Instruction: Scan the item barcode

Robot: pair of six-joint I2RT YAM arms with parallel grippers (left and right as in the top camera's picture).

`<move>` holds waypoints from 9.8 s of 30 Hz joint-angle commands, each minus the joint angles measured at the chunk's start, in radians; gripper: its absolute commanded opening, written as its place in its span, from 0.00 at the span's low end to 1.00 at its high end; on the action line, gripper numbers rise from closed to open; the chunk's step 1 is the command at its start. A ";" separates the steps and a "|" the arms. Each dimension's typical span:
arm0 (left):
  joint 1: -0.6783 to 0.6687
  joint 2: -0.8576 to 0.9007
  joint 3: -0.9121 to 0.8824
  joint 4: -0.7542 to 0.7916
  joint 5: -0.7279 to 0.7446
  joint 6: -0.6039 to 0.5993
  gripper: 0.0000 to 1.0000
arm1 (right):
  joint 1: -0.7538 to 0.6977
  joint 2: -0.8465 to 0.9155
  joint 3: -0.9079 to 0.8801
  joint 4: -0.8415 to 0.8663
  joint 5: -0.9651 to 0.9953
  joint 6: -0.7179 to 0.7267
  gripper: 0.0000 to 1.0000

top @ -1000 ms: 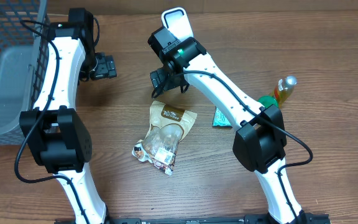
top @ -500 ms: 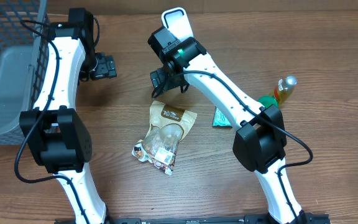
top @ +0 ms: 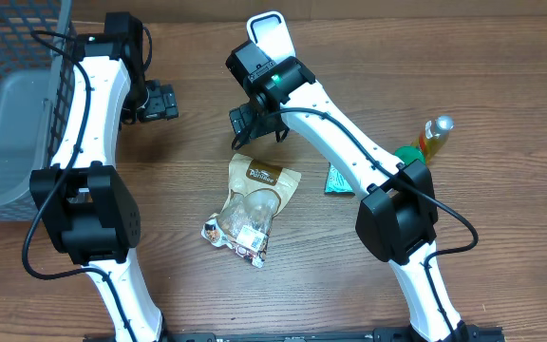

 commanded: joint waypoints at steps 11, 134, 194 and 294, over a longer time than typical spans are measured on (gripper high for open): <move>-0.005 -0.004 0.014 0.000 -0.013 0.015 1.00 | -0.035 -0.032 -0.004 0.005 0.013 0.007 1.00; -0.005 -0.004 0.014 0.001 -0.013 0.015 0.99 | -0.425 -1.334 -1.185 0.000 0.013 0.007 1.00; -0.005 -0.004 0.014 0.001 -0.013 0.015 1.00 | -0.532 -2.234 -2.163 1.424 -0.183 -0.332 1.00; -0.026 -0.003 0.014 0.001 -0.013 0.015 1.00 | -0.563 -2.313 -2.201 1.162 -0.175 -0.339 1.00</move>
